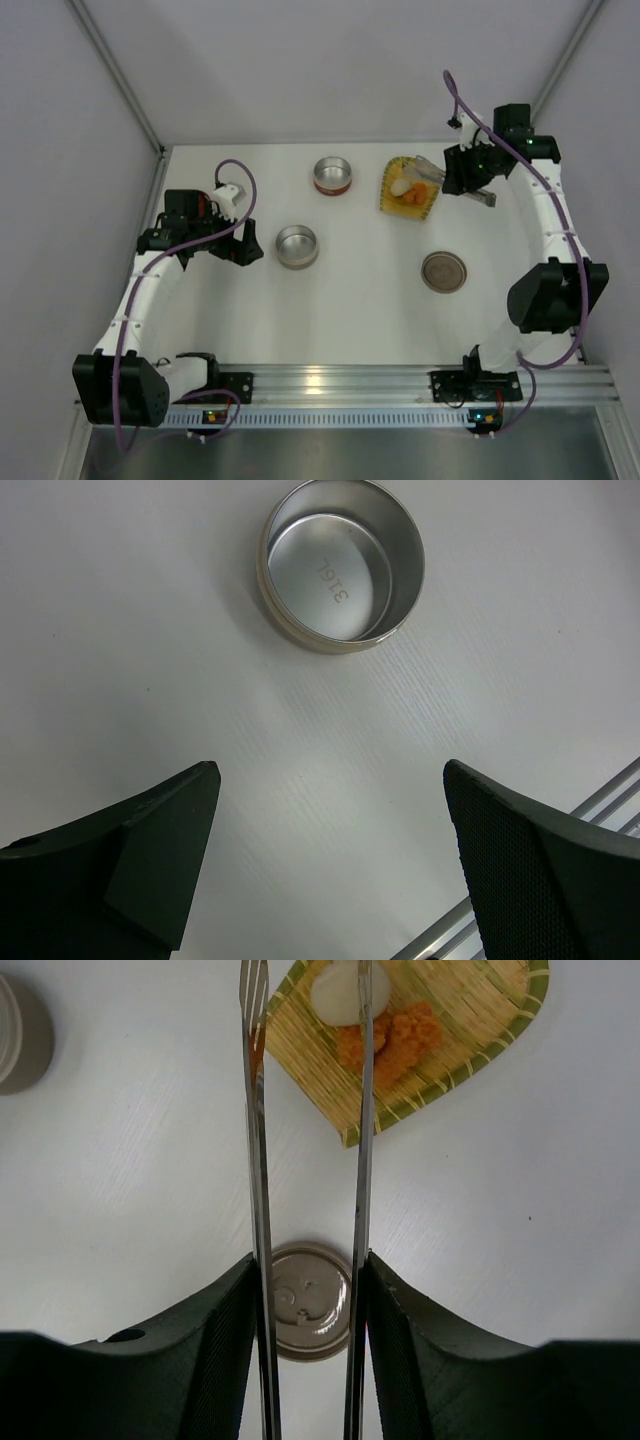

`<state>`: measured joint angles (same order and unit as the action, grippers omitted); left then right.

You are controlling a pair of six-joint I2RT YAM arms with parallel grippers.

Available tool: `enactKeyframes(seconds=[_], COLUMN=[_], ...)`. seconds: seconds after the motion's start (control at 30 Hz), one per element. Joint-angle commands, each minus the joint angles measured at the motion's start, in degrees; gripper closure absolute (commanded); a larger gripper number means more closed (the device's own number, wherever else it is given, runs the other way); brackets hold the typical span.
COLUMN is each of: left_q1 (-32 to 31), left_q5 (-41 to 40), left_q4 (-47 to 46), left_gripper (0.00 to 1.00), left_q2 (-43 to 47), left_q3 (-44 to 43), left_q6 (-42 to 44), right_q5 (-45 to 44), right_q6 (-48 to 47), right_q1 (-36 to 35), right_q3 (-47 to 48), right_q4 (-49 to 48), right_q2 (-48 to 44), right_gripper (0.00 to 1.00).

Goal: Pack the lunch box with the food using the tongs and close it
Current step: Pick up the fake food from the plate.

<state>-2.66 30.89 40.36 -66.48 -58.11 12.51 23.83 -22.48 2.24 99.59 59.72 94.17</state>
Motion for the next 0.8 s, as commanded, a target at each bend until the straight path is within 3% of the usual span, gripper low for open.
enactKeyframes(seconds=[0.0,0.17,0.53,0.77], left_q1=[0.37,0.37,0.37,0.37], left_q5=[1.62,1.45,1.36,1.01], left_q4=[-0.37,-0.28,-0.37,-0.11], left_gripper=[0.02,0.02,0.02,0.02], left_q2=[1.09,1.0,-0.32,-0.67], left_q3=[-2.1,-2.01,-2.45,-2.36], left_q6=[-0.03,0.06,0.41,0.76], right_q5=[-3.08,-7.74,-17.41,-19.35], right_q6=[4.98,3.85,0.15,-0.28], right_q1=[-3.45,-8.73,-12.79,-14.46], right_q3=[3.85,7.01,22.57,23.63], right_q4=[-2.24,-1.9,8.3,9.97], right_q2=[1.45,4.79,18.24,21.32], right_gripper=[0.56,0.55,0.54,0.53])
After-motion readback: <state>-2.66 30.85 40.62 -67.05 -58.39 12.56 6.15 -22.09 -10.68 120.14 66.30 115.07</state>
